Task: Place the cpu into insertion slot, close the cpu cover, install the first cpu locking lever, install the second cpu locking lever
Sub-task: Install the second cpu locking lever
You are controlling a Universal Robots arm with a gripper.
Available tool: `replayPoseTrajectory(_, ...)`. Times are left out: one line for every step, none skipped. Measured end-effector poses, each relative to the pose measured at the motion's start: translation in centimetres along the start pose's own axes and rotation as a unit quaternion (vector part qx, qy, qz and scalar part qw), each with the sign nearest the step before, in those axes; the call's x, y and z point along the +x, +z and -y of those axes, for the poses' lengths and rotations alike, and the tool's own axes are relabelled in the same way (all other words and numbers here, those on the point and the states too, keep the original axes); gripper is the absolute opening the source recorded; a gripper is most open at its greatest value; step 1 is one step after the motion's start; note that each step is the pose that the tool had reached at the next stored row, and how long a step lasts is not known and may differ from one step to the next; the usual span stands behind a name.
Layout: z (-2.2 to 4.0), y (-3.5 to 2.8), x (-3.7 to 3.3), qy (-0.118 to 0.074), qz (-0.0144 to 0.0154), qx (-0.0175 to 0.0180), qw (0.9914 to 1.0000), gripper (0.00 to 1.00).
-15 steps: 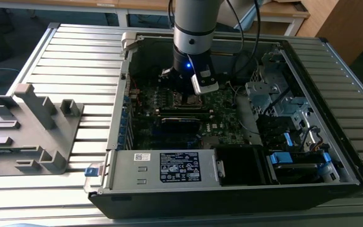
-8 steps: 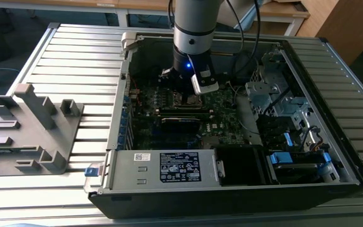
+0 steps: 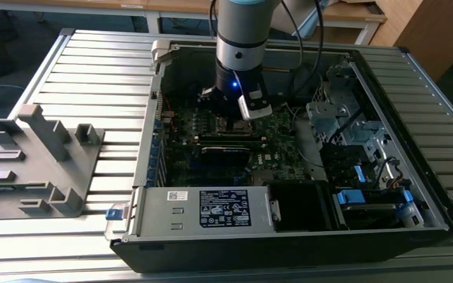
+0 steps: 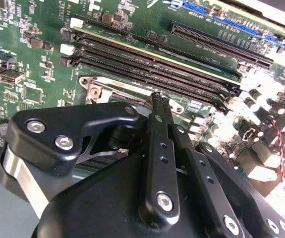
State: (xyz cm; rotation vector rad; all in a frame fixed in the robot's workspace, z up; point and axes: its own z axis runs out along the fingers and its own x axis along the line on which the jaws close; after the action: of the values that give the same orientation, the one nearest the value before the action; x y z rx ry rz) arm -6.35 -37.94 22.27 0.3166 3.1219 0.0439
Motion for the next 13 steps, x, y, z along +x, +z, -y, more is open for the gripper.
replayPoseTrajectory(0.01, 0.06, 0.03, 0.000, 0.0000, 0.0000, 1.00000, 0.10)
replayPoseTrajectory(0.02, 0.12, 0.05, 0.000, 0.0000, 0.0000, 1.00000, 0.10)
replayPoseTrajectory(0.02, 0.16, 0.08, 0.000, 0.0000, 0.0000, 1.00000, 0.10)
replayPoseTrajectory(0.04, 0.18, 0.11, 0.000, 0.0000, 0.0001, 1.00000, 0.10)
replayPoseTrajectory(0.04, 0.21, 0.16, 0.000, 0.0000, 0.0001, 1.00000, 0.10)
replayPoseTrajectory(0.06, 0.25, 0.25, 0.000, 0.0000, 0.0000, 1.00000, 0.10)
replayPoseTrajectory(0.09, 0.30, 0.38, 0.000, 0.0001, 0.0000, 1.00000, 0.10)
replayPoseTrajectory(0.12, 0.35, 0.53, 0.000, 0.0002, 0.0000, 1.00000, 0.10)
replayPoseTrajectory(0.15, 0.39, 0.68, 0.000, 0.0002, -0.0001, 1.00000, 0.10)
replayPoseTrajectory(0.18, 0.44, 0.80, 0.000, 0.0002, 0.0000, 1.00000, 0.10)
replayPoseTrajectory(0.20, 0.51, 0.92, 0.000, 0.0003, 0.0000, 1.00000, 0.10)
replayPoseTrajectory(0.23, 0.60, 1.03, 0.000, 0.0003, -0.0001, 1.00000, 0.10)
replayPoseTrajectory(0.25, 0.70, 1.17, 0.000, 0.0003, -0.0001, 1.00000, 0.10)
